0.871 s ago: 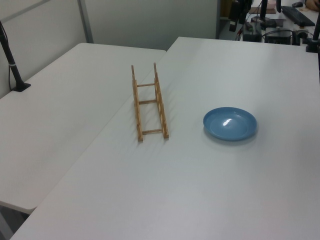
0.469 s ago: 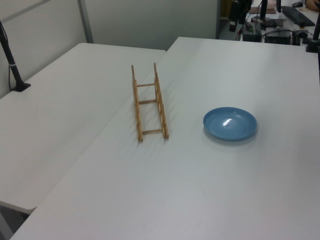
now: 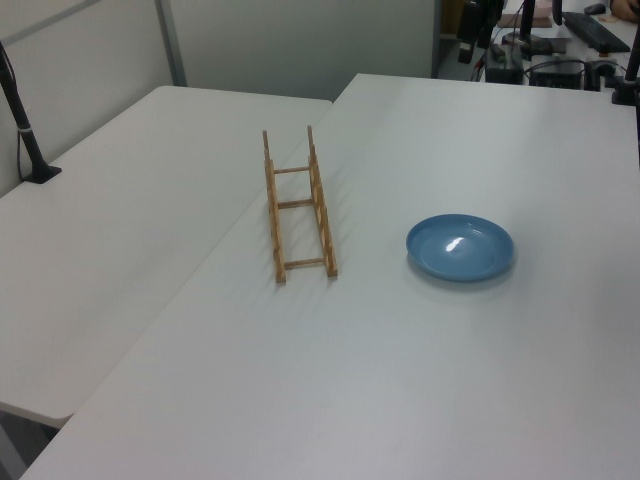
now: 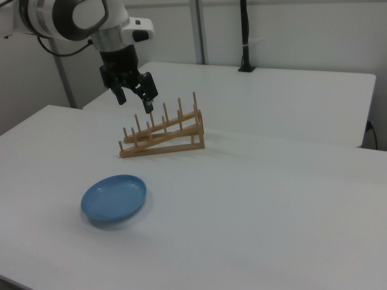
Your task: Place plate in plate rack
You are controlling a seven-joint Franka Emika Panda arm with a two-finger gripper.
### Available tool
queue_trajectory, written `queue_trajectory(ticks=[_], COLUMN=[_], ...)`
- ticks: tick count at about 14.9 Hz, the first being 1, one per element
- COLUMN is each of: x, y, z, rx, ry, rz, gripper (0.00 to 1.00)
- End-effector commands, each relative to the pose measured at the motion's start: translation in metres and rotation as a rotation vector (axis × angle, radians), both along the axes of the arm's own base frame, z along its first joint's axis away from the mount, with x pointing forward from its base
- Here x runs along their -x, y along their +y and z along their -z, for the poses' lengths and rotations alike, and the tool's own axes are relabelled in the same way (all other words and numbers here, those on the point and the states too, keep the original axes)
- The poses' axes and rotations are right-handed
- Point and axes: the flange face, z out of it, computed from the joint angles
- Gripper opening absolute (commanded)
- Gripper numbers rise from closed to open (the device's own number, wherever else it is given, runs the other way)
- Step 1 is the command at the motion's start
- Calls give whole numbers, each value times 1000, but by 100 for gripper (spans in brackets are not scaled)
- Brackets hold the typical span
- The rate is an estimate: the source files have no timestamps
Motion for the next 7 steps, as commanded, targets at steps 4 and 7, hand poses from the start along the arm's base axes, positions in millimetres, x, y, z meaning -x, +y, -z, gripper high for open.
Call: queue_trajectory(ticks=[4,7], x=[0,0], y=[-1,-2], z=[-4,-4], rx=[7,6], ry=[-12,-11], rz=[-2,0], gripper=[100,100])
